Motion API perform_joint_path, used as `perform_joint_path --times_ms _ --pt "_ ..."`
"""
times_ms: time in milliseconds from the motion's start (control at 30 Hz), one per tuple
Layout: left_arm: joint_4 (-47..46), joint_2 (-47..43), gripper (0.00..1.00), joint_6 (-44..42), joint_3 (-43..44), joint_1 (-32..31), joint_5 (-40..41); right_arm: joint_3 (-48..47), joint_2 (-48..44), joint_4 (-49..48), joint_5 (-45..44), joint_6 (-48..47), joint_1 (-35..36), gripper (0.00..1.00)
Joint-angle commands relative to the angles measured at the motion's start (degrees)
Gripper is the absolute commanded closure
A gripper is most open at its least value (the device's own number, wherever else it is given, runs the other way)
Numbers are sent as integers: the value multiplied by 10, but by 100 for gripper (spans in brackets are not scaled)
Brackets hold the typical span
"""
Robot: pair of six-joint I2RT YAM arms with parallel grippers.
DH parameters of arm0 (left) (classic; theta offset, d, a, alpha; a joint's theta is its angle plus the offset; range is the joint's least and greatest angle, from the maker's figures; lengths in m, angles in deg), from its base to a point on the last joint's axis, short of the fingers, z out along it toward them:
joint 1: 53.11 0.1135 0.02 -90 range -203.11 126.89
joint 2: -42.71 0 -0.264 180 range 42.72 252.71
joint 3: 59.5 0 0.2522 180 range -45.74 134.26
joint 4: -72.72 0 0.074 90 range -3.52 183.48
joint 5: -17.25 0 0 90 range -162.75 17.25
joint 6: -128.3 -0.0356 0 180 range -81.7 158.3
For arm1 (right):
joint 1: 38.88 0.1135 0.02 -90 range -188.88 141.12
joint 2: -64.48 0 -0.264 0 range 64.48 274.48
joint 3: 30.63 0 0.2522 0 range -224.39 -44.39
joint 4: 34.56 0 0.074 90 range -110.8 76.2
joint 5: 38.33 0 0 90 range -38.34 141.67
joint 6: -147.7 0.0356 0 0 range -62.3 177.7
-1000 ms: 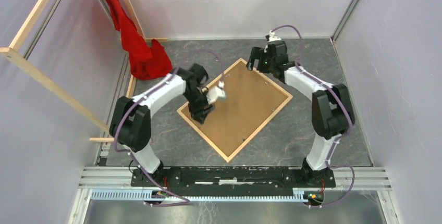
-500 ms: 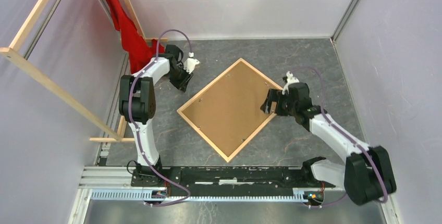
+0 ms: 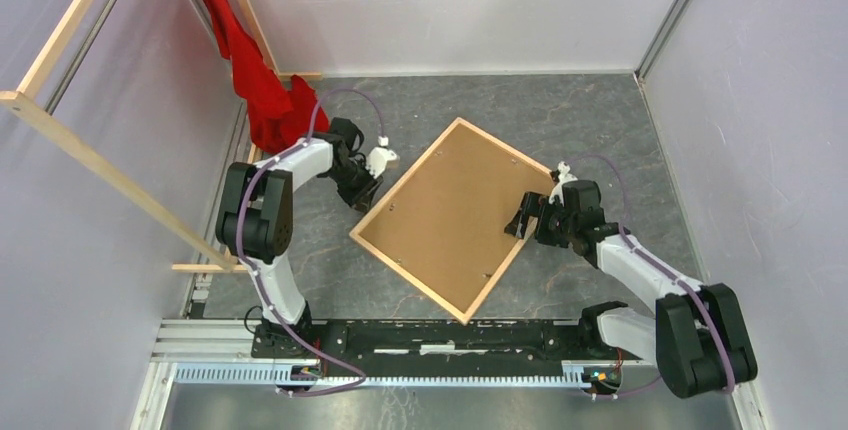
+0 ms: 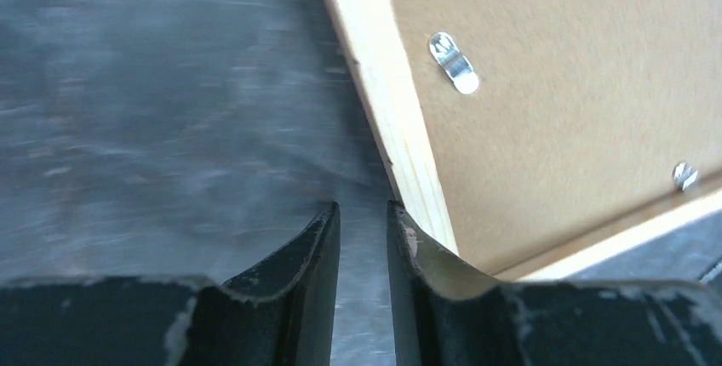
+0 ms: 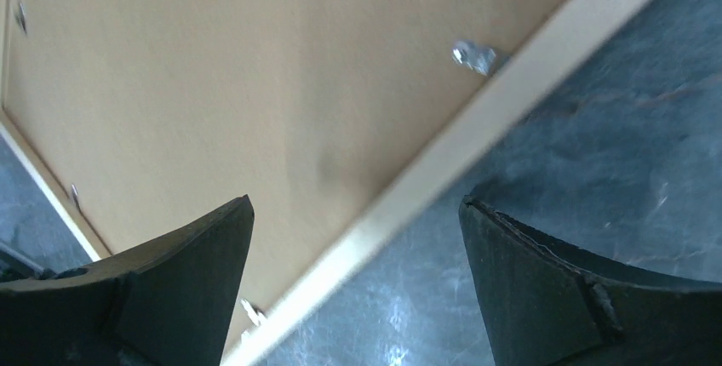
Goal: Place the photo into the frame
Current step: Adjust the photo frame at the center of the board.
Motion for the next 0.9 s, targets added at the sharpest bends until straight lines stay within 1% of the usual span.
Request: perform_joint_path --times_ms 0,100,200,300,333,400,500,600,700,767,867 --pt "46 -56 66 -48 -75 -54 -52 -55 48 -47 -4 -22 -20 2" --pt "50 -85 66 -52 -109 -90 -57 -89 81 -47 -16 -34 -27 2" --pt "59 -110 65 -55 -125 -119 -78 -126 109 -45 -28 -47 -32 2" --pt "59 -122 65 -49 -133 -135 -91 -163 134 -33 -39 -56 -34 2" --pt "59 -122 64 -44 -131 -135 -86 -176 139 -14 -56 -63 -34 2" --pt "58 -120 63 -36 -121 -126 -66 -189 134 10 -101 -72 -34 2" --pt "66 -116 60 -31 -96 -78 -78 -181 98 15 -138 -75 -34 5" --pt "99 -96 58 -37 -50 -27 -127 -157 56 -9 -116 -60 -32 9" --pt "120 -74 56 -33 -29 -22 -194 -130 30 -54 -72 -31 -16 12" --pt "120 -60 54 -29 -24 -26 -219 -117 25 -94 -51 -18 20 14" --pt "114 -35 54 -24 -21 -34 -223 -109 37 -129 -52 -2 86 16"
